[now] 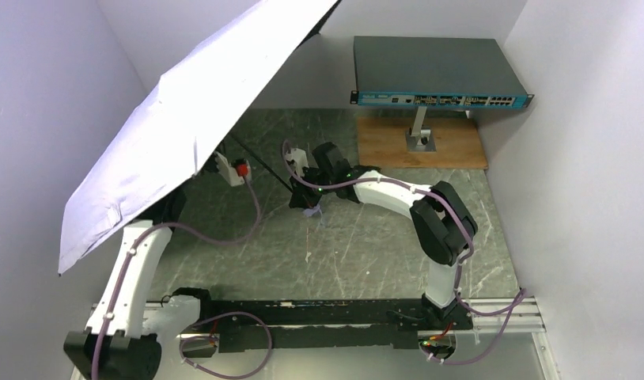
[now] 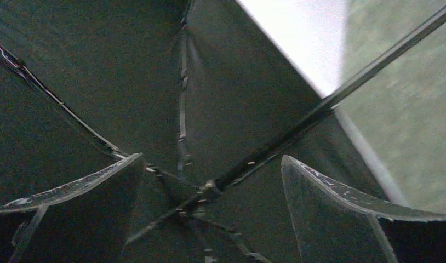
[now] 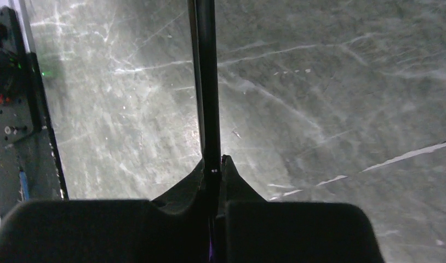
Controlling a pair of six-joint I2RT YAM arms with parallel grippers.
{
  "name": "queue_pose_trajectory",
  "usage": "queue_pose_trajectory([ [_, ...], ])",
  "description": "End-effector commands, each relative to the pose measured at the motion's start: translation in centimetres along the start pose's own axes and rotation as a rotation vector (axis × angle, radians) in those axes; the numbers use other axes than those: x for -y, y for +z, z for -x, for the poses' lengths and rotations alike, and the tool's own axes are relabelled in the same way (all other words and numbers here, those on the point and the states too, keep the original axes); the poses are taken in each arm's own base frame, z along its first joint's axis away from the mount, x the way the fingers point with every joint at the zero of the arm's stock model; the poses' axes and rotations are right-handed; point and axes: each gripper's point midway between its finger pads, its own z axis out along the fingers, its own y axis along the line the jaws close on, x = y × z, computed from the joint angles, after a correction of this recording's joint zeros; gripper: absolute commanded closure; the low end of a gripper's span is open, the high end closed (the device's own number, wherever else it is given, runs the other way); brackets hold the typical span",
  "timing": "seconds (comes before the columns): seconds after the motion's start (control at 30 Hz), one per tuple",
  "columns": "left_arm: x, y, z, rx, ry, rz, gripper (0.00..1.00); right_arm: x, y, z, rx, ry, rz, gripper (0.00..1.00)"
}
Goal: Open the umbrella
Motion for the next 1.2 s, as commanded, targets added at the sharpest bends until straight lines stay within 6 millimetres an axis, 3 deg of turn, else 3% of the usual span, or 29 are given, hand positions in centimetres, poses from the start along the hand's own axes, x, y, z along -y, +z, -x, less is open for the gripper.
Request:
queue_pose_trajectory([
  [0.0,7.0,-2.1,7.2,0.242,-0.44,-0.251,0.0,-0.5,-1.9,6.6,0.321,0.105,-0.039,1.0],
  [0.17,11.5,-4.8,10.7,0.297,-0.705,-0.425,0.02,0.1,-1.1,7.3,0.452,0.212,-0.065,1.0],
  [0.37,16.2,-10.5,15.1,0.417,-0.728,-0.544,0.01,1.2,1.4,7.9,0.521,0.307,-0.146,1.0],
  [0.53,19.0,-14.3,16.3,0.397,-0.73,-0.617,0.01,2.4,3.5,8.4,0.53,0.361,-0.245,1.0],
  [0.67,19.0,-14.9,15.1,0.279,-0.786,-0.532,0.01,2.7,4.6,8.1,0.559,0.383,-0.367,1.0],
  [0.7,19.0,-14.9,14.5,0.235,-0.819,-0.501,0.0,2.5,4.9,8.0,0.562,0.386,-0.373,0.85],
  [0.73,18.7,-15.0,14.1,0.203,-0.848,-0.468,0.0,2.2,5.3,7.8,0.564,0.404,-0.356,0.63],
  [0.77,18.4,-15.1,13.7,0.174,-0.875,-0.444,0.0,1.9,5.6,7.6,0.57,0.435,-0.334,0.51],
  [0.97,18.8,-17.2,13.1,0.072,-0.941,-0.408,0.0,-0.8,6.6,7.5,0.586,0.496,-0.15,0.42],
  [1.03,19.0,-17.4,12.6,0.038,-0.952,-0.374,0.0,-0.9,7.2,8.0,0.572,0.468,-0.136,0.45],
  [1.07,19.1,-17.5,12.3,0.017,-0.969,-0.354,0.0,-0.6,7.5,8.1,0.568,0.466,-0.14,0.53],
  [1.17,19.0,-17.6,11.7,-0.023,-0.99,-0.319,0.01,-0.5,8.0,10.1,0.597,0.423,-0.1,0.97],
])
